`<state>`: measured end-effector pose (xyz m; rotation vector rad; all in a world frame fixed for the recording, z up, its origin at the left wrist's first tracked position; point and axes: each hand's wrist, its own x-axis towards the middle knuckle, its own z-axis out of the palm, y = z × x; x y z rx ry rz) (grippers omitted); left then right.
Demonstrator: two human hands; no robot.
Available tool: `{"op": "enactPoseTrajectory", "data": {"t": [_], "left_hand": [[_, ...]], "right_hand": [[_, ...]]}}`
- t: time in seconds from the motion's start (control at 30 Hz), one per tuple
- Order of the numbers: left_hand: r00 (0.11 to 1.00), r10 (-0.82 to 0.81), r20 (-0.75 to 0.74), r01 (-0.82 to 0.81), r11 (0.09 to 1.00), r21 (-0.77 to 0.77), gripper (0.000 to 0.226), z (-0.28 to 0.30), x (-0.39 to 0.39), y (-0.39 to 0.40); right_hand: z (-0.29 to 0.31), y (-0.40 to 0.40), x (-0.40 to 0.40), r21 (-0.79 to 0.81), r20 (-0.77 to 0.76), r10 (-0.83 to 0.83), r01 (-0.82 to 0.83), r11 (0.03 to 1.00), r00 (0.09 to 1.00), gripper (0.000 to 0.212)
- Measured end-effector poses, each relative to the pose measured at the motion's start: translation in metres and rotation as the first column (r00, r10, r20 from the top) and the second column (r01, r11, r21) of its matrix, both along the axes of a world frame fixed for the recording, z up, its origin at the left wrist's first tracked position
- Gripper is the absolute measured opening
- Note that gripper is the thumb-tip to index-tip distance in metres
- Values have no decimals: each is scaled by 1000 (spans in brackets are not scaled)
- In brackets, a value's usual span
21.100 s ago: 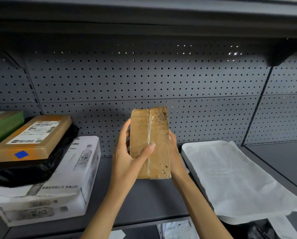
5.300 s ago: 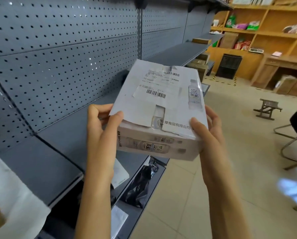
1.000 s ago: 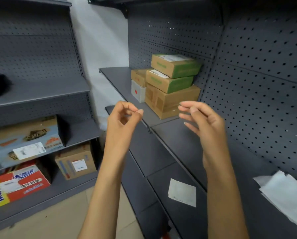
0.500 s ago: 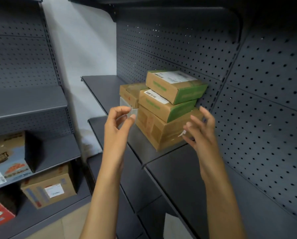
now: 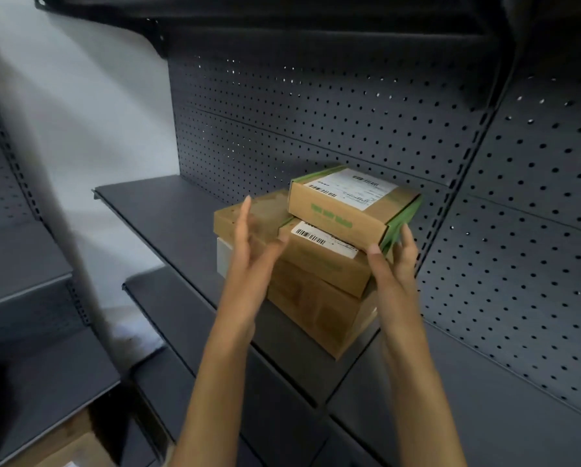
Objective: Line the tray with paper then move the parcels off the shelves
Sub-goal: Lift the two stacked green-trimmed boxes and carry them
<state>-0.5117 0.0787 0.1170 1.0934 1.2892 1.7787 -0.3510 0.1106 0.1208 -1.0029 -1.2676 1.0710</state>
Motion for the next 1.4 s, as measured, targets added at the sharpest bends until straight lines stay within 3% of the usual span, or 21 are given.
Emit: {"op": "enactPoseTrajectory", "data": {"t": [0.67, 0.87, 1.1, 1.4], "left_hand": [[942, -336, -19, 334, 941, -54, 82, -4, -36, 82], [934, -357, -30, 357, 934, 6, 39, -5, -21, 87], [950, -309, -43, 309, 951, -17, 34, -10, -16, 84], [932, -362, -4, 361, 929, 86, 35, -4, 14, 63]], "right_hand": [[-15, 16, -32, 24, -41, -267, 268, 963, 963, 60], [-16, 17, -32, 21, -73, -246, 248, 969, 967, 57], [-19, 12, -28, 36, -102, -231, 235, 971, 968, 57], [-3, -6, -9, 109, -140, -307, 323, 940, 941, 49]]}}
